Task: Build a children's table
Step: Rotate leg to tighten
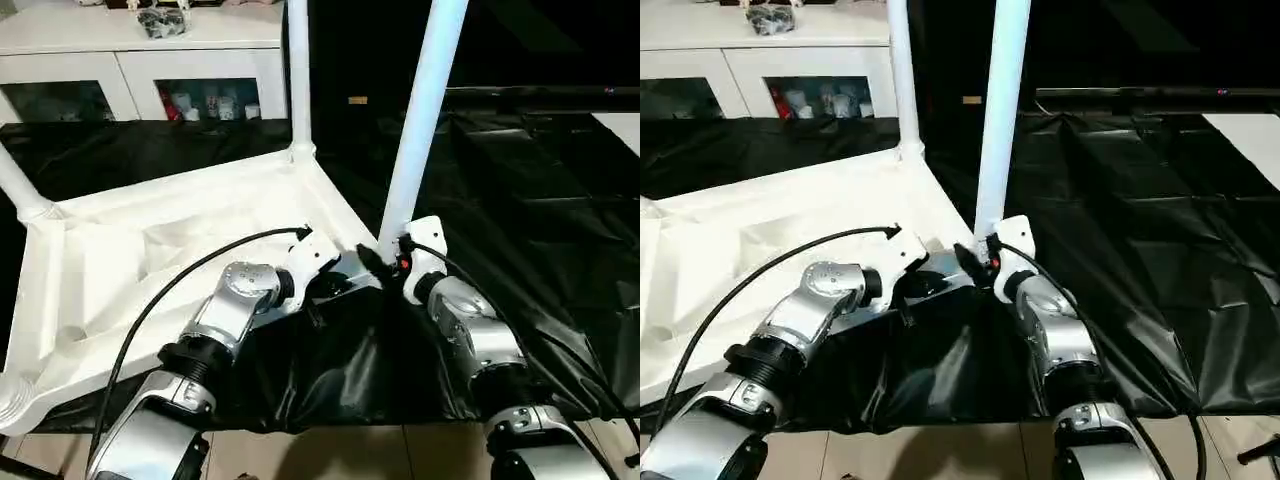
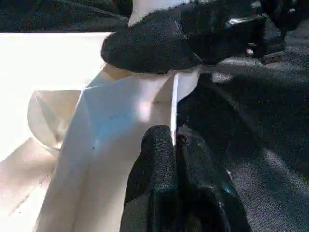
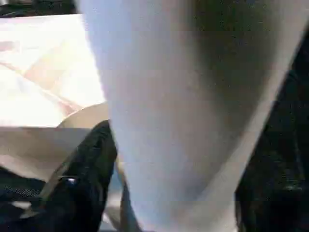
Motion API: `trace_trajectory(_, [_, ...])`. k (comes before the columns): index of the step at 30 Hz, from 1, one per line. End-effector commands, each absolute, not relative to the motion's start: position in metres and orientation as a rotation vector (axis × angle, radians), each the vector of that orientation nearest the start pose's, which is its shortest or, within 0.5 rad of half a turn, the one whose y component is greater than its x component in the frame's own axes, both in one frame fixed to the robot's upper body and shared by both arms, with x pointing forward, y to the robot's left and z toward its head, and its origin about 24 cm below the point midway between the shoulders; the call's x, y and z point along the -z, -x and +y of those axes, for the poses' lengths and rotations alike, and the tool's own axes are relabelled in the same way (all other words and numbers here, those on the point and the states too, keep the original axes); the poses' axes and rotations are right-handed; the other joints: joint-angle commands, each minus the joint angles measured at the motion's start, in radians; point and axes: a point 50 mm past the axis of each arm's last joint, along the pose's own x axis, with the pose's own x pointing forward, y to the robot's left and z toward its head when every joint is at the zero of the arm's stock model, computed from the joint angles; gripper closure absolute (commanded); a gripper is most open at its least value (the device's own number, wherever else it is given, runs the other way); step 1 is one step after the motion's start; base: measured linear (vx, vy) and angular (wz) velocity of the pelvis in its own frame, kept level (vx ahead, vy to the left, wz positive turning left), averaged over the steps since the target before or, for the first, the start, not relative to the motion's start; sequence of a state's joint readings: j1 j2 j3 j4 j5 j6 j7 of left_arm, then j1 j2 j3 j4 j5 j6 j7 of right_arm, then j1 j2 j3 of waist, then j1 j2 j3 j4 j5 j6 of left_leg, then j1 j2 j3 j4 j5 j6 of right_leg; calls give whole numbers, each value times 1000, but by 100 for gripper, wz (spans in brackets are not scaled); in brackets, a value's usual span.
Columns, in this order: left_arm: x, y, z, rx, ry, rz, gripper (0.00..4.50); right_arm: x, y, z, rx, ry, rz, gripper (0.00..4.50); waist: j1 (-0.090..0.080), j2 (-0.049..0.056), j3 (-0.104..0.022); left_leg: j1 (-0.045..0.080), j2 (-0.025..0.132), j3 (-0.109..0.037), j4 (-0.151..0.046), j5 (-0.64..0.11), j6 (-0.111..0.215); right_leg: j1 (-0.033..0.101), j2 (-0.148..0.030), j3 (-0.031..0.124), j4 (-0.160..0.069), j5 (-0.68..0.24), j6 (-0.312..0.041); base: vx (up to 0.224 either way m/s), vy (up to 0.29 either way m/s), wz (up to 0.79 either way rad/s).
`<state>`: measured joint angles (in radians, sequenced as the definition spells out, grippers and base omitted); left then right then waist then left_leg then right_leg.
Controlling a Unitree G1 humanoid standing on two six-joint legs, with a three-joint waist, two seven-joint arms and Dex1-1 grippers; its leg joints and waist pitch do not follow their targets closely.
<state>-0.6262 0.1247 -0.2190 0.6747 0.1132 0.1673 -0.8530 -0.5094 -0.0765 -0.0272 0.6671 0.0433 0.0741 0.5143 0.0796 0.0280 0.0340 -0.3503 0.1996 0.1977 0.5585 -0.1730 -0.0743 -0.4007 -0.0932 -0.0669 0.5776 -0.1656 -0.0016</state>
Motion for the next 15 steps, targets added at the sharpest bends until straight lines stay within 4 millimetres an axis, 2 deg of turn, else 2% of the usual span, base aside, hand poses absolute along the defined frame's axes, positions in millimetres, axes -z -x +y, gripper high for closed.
trace_trajectory(1, [-54, -329, 62, 1156, -284, 292, 450, -18, -312, -78, -905, 4, 299, 80, 1, -14, -49, 0, 24, -17, -66, -296, 47, 40, -50, 33, -80, -364, -156, 0, 0, 0])
trace_trajectory(4, [-54, -323, 70, 1247, -295, 301, 450, -21, -307, -93, -1024, 50, 281, 80, 9, -17, -52, -3, 27, -13, -59, -255, 69, 44, -51, 35, -71, -297, -178, 0, 0, 0])
trace_trajectory(7, [-54, -320, 78, 1305, -305, 317, 450, -23, -302, -103, -1121, 82, 282, 80, 12, -16, -53, -4, 29, -11, -56, -226, 76, 46, -50, 33, -65, -259, -196, 0, 0, 0])
trace_trajectory(8, [-54, -318, 82, 1334, -310, 325, 450, -23, -300, -108, -1152, 103, 288, 80, 15, -17, -54, -7, 31, -10, -54, -206, 86, 49, -49, 33, -57, -218, -213, 0, 0, 0])
trace_trajectory(10, [-54, -316, 86, 1361, -314, 334, 450, -23, -298, -112, -1181, 110, 299, 80, 15, -16, -55, -5, 32, -8, -52, -199, 90, 47, -47, 33, -55, -197, -226, 0, 0, 0])
trace_trajectory(13, [-53, -313, 98, 1428, -325, 372, 450, -27, -291, -121, -1311, 95, 330, 80, 17, -16, -53, -3, 33, -8, -53, -212, 92, 47, -49, 32, -57, -210, -236, 0, 0, 0])
trace_trajectory(15, [-52, -311, 102, 1451, -332, 393, 450, -29, -288, -122, -1359, 85, 340, 104, 21, -15, -52, -1, 36, -7, -54, -223, 92, 45, -48, 34, -57, -220, -234, 0, 0, 0])
